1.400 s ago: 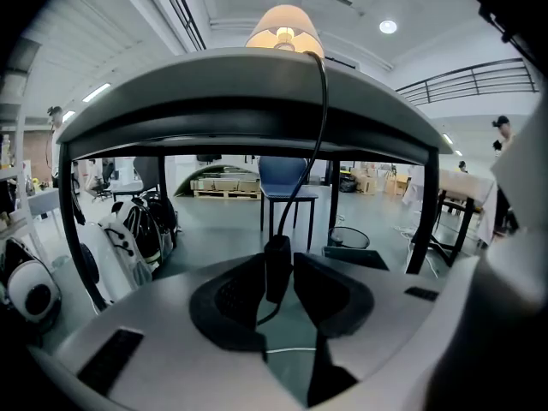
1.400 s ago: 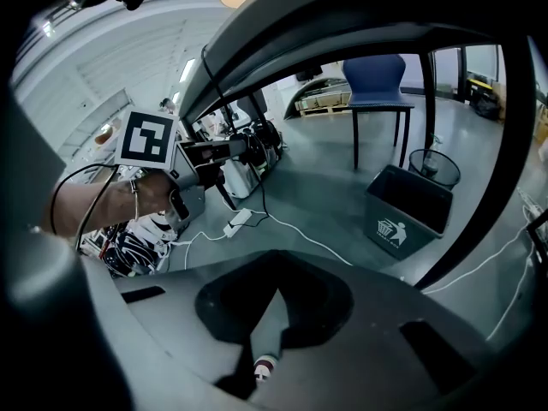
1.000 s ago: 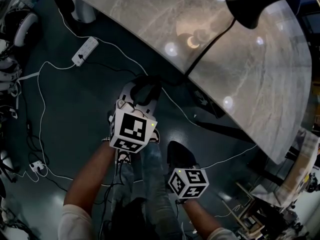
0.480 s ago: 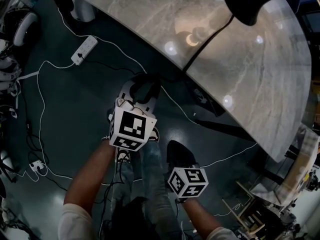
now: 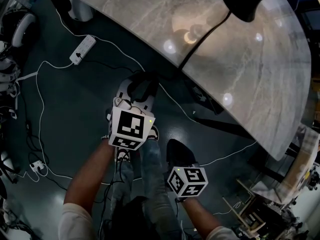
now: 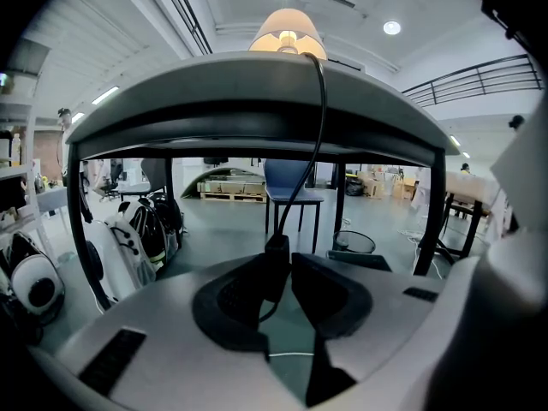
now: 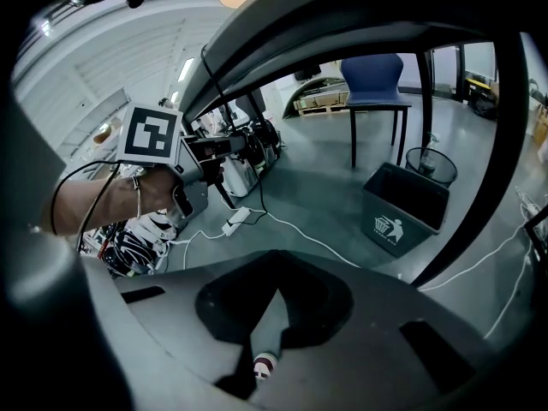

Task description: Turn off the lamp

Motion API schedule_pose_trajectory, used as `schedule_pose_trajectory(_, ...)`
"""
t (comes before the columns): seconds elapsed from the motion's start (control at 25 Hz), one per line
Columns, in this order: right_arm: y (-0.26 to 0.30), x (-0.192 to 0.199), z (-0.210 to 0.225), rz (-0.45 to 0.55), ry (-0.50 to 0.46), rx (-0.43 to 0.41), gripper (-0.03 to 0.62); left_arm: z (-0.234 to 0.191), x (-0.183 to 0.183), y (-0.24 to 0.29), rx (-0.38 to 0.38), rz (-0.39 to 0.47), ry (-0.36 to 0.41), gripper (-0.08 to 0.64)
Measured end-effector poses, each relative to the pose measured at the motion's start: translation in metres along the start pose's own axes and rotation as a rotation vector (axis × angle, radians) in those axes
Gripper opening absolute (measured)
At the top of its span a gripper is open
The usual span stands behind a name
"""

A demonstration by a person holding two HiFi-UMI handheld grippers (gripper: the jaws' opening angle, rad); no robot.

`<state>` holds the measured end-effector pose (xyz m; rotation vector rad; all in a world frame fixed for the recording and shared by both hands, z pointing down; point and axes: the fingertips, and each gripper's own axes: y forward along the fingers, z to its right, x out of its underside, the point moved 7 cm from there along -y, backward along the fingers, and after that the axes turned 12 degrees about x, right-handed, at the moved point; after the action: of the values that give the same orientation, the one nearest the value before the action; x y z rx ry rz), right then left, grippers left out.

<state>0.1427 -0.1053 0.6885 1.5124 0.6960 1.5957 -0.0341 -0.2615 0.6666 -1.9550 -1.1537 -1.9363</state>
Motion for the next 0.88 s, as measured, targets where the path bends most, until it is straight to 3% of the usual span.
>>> schedule_pose_trajectory(0.88, -0.0011, 0.0023, 0.0009, -0.001, 0.007, 0.008, -0.002, -0.0018, -0.0045, -0.0048, -0.008, 0.006, 0.003, 0.074)
